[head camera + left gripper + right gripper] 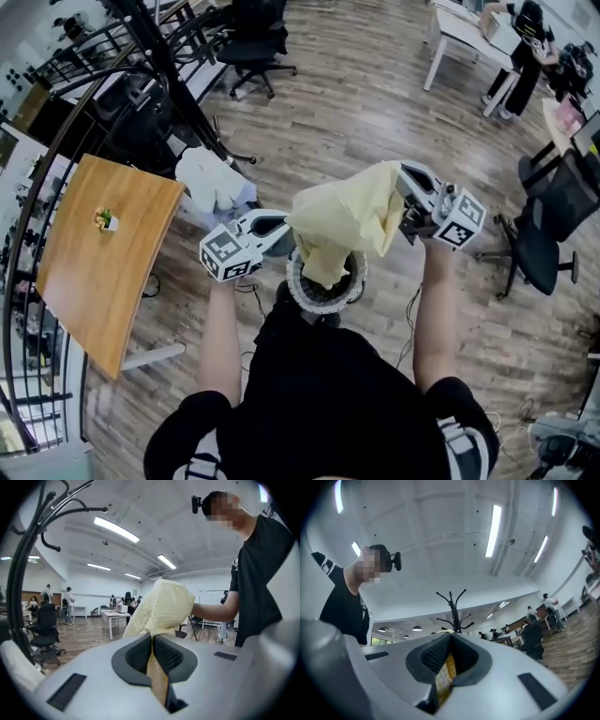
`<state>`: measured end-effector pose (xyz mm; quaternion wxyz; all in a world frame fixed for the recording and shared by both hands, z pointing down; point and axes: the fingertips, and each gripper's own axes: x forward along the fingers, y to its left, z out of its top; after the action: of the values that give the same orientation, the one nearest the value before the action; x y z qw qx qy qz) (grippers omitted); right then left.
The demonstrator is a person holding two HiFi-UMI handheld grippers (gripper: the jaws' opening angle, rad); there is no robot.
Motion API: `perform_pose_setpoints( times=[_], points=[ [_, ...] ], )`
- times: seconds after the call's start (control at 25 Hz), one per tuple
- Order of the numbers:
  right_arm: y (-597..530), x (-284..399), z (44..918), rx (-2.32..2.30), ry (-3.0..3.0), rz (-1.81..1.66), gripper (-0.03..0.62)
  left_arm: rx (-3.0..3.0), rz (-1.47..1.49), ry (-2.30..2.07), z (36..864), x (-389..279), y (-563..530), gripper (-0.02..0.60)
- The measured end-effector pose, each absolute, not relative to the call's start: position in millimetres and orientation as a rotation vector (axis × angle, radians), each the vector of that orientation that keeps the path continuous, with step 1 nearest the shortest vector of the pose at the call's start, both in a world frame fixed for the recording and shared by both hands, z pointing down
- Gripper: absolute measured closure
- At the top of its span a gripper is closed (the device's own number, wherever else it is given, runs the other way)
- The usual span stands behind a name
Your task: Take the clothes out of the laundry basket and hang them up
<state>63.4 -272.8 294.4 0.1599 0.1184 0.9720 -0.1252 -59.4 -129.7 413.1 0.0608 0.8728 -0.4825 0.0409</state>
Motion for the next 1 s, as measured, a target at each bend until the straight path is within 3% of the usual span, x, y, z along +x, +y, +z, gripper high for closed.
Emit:
perform_pose_setpoints(
  times=[0.36,0.56,1.0],
  points=[
    [-303,-32,316,0.07,2.982,-0.2,0.585,2.495,0.247,-1.837,373,-130,-100,0.554],
    [-318,-87,315,0.083,2.967,-0.304,0.583,2.379,0.218,-2.002,368,-175,-101,0.557],
    [-345,-198,304,0.097,2.974,-0.357,0.585,2.31,0.116,-2.064,367,-260,-122,0.558]
  ],
)
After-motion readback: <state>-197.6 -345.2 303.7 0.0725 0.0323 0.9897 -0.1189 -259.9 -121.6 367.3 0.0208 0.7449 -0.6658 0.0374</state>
